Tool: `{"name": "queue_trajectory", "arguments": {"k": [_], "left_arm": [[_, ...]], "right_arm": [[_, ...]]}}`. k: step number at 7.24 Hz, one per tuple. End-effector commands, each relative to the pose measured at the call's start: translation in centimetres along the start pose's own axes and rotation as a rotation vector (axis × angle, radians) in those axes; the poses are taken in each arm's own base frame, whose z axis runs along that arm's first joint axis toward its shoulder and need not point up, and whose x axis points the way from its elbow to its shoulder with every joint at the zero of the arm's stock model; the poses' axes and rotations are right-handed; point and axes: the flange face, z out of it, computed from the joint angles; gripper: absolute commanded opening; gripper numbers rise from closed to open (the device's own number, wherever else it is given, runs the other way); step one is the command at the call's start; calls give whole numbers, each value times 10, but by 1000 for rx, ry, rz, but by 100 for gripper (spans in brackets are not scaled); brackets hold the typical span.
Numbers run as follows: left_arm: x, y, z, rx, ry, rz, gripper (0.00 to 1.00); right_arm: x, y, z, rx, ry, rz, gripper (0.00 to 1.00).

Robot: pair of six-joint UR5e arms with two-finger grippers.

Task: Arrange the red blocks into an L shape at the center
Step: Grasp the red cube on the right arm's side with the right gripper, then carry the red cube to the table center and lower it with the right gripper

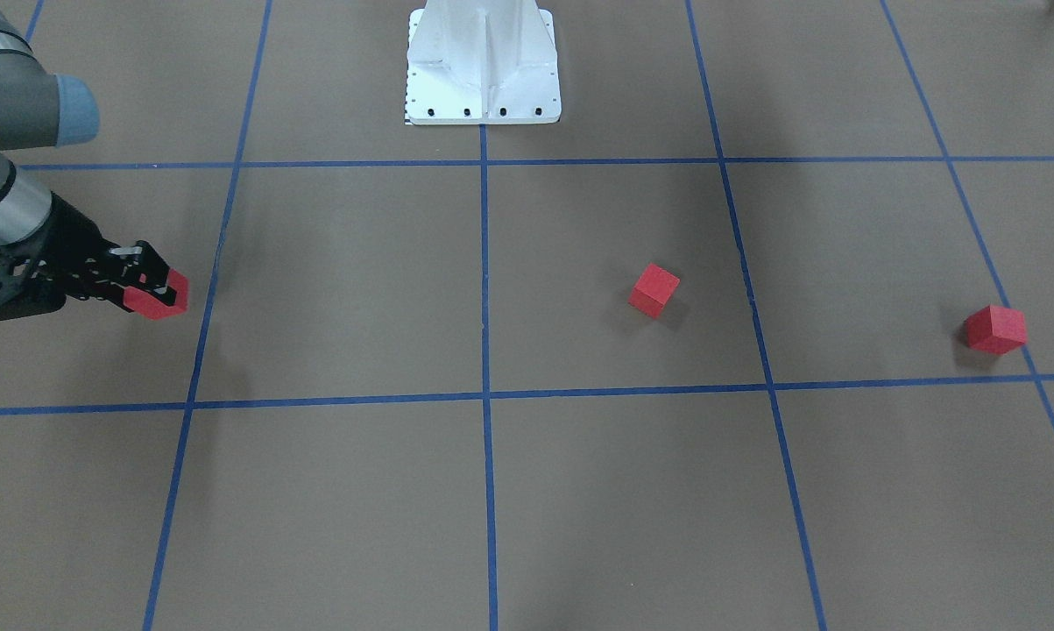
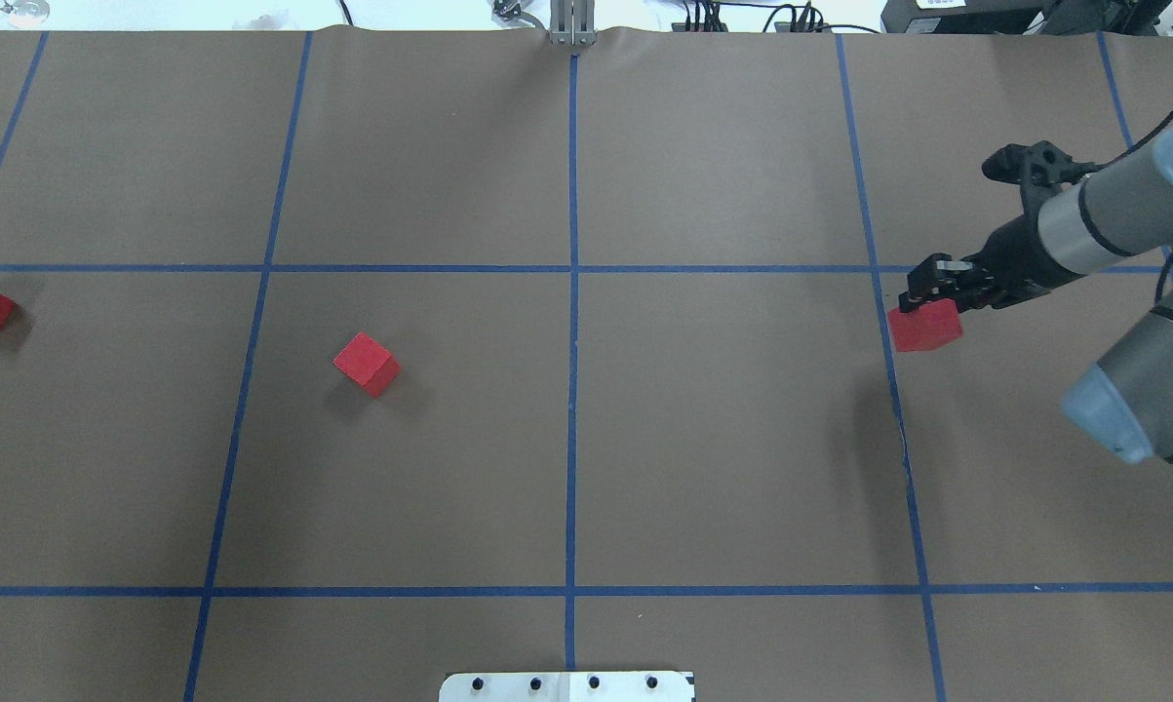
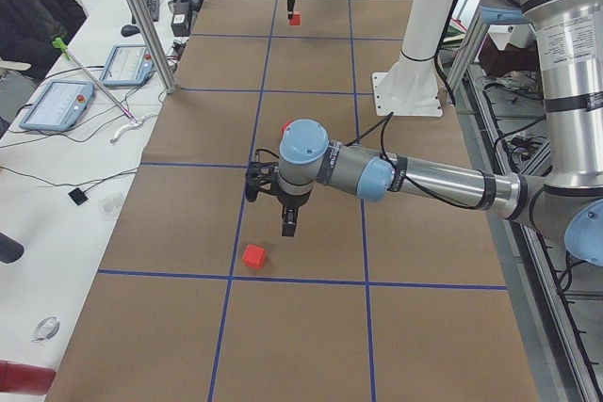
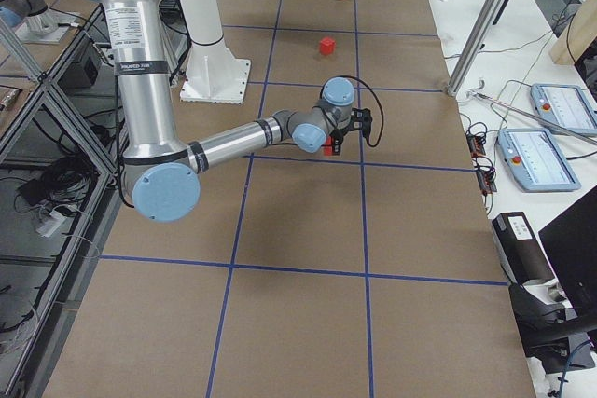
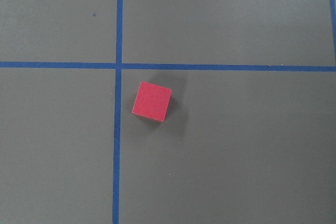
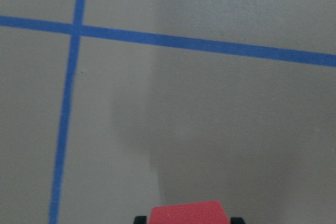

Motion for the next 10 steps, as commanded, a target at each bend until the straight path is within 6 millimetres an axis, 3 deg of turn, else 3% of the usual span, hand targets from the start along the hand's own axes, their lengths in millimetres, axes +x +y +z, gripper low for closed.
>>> {"name": "queue_trajectory", "arguments": {"k": [1, 2, 4, 5, 6, 8, 10], "left_arm": [[0, 0, 1, -1, 0, 2, 100], [-1, 0, 2, -6, 1, 0, 100], [-7, -1, 11, -23, 1, -5, 100], [-6, 0, 13, -38, 36, -13, 100], [-5, 0, 12, -37, 38, -15, 100], [-5, 0, 12, -38, 40, -16, 100], [-4, -1, 12, -36, 40, -14, 100]], "right_arm": [[-171, 3, 24, 25, 36, 90, 0], [-218, 14, 35, 19, 60, 114, 0], [-311, 28, 87, 56, 77, 213, 0], [-349, 36, 106, 54, 86, 221, 0], [-374, 47, 119, 46, 92, 263, 0], [-377, 64, 143, 64, 126, 249, 0], [-377, 68, 146, 54, 169, 241, 0]]}}
